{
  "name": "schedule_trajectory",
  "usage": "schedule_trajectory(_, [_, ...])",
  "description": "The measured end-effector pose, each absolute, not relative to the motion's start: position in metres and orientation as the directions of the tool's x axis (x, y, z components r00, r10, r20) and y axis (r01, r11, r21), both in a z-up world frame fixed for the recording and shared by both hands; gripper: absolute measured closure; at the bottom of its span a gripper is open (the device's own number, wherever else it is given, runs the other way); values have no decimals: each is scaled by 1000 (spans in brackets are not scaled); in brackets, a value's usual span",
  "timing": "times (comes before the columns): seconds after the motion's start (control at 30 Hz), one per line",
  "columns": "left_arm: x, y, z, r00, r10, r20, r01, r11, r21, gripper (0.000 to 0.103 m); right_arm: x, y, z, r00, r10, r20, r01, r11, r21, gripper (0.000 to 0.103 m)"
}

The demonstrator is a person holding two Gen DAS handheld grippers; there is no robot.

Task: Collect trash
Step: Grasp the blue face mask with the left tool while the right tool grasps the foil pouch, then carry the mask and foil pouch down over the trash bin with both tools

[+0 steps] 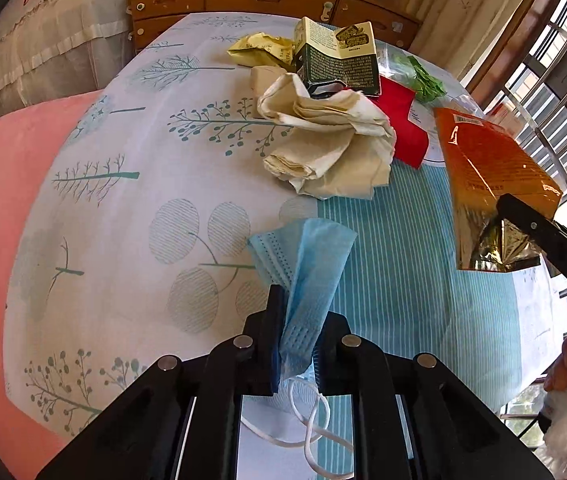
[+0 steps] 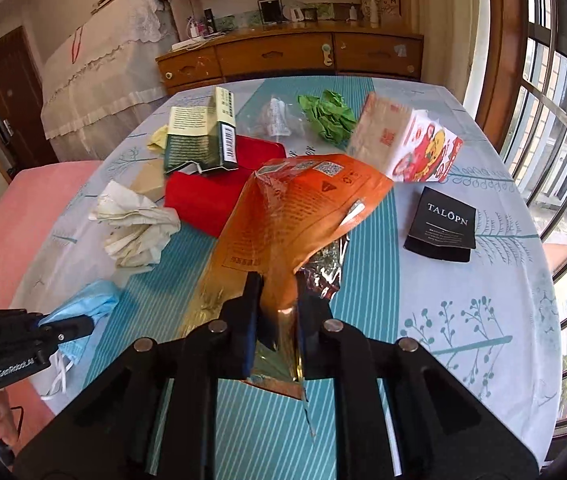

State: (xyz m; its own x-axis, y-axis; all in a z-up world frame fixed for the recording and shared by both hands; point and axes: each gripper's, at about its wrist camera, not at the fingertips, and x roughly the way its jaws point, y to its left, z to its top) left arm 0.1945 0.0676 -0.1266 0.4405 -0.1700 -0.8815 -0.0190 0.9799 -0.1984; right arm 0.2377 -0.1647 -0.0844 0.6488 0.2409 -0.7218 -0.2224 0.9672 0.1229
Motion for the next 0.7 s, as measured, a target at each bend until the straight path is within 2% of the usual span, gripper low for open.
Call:
schedule_trajectory(0.27, [142,71,-97,483,-202,-852,13,975,-223,92,156,-151,-55,679,236,-695,-281,958,50,91])
schedule_trajectory(0.7, [28,60,-56,534,-248,-808,123,969,-216,92,21,-149,-48,692,244,-680,-313,950,23,91])
